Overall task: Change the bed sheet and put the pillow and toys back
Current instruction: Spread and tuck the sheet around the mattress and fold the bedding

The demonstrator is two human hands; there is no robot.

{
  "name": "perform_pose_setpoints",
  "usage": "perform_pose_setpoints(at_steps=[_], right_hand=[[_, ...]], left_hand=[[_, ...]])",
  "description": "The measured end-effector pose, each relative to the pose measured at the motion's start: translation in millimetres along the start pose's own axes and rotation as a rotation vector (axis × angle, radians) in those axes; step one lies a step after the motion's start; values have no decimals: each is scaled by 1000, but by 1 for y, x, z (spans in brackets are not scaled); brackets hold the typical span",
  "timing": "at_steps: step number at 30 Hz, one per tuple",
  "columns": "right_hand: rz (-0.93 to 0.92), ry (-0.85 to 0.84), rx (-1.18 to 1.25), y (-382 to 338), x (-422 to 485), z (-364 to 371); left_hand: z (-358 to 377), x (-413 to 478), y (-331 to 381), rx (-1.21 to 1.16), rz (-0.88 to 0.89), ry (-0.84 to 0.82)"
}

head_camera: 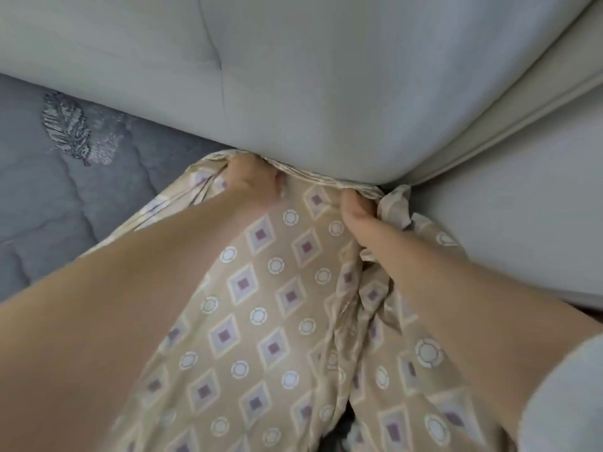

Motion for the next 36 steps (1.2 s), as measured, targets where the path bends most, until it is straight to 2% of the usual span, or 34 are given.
perform_pose_setpoints(at_steps=[4,6,8,11,13,16,19,26,31,33,36], right_hand=[[4,54,32,6,-12,2],[-121,259,-75,10,-37,-2],[-358,398,-63,8,-72,-4],[-654,192,17,5,-99,7],[-749,87,-111,-1,-101,12],[-821,235,-454,-13,-91,12],[-736,227,-696,-14,-74,18],[-656,178,-682,-22,-58,21],[-597,153,-703,-38,-47,15],[-572,75,-616,-41,-42,15],[-379,-98,-348,-39,-26,18]], left_hand=[[10,-10,6,-44,-5,-63],[21,-24,8,-210,-39,-43],[29,-44,10,-424,-14,82],[51,-79,16,-420,96,239],[56,-92,14,-420,118,314],[43,-89,10,-465,124,390],[38,-68,4,-531,58,314],[23,-42,-3,-506,-9,290],[15,-30,-2,-569,-62,197],[12,-23,-2,-507,-84,156],[11,-9,-2,-455,-151,35]])
Point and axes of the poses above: each hand's wrist, its own x-axis towards the middle knuckle, its own z-axis out of the palm, y = z × x, the point moved 9 cm from there along x, towards the middle knuckle, and after that the axes turned 4 degrees about x, right-handed, at the moved point
